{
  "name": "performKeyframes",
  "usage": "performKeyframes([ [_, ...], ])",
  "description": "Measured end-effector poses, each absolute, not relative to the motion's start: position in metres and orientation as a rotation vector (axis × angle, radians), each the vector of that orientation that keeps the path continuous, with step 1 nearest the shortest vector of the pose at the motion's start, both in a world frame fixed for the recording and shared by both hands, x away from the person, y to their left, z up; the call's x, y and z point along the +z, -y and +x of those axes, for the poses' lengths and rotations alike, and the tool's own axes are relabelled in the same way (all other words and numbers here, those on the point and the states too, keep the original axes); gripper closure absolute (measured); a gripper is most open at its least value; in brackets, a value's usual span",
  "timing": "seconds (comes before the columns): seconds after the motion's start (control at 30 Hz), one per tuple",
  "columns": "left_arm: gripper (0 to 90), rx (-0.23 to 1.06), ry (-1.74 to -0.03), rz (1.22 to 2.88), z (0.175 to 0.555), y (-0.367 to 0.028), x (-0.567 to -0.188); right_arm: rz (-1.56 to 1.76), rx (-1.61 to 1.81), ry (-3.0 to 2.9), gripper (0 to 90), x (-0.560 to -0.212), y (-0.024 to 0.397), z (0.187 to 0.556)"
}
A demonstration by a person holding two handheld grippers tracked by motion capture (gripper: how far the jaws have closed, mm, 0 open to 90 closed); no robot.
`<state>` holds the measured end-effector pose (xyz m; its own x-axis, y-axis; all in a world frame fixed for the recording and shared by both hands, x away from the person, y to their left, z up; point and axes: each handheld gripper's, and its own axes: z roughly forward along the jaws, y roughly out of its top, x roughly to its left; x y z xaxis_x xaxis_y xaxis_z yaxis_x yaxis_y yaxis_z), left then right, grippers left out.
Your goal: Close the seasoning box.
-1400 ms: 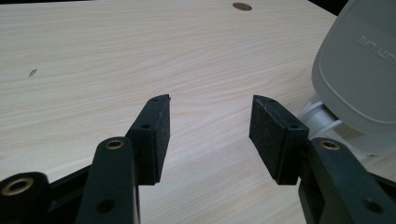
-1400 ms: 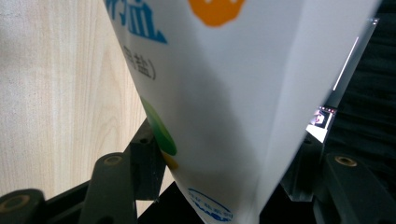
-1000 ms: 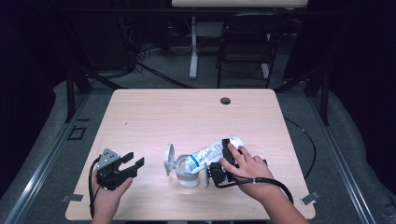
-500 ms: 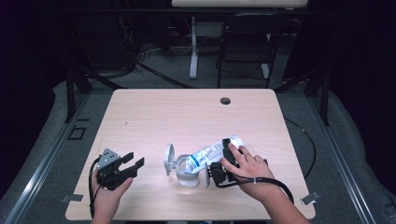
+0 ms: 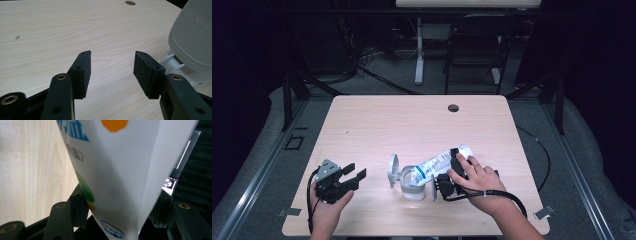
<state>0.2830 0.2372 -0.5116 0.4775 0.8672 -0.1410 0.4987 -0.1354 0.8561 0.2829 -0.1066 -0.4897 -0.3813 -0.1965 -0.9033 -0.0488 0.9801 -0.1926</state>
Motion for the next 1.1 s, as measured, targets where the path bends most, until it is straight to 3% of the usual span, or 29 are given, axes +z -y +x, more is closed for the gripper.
performKeyframes([
  [1.1,48.6,0.492,-1.160,1.788,0.2829,-0.2374,-0.5114,-0.184,-0.158,-1.958,44.4,-0.4902,0.1058,0.2832],
])
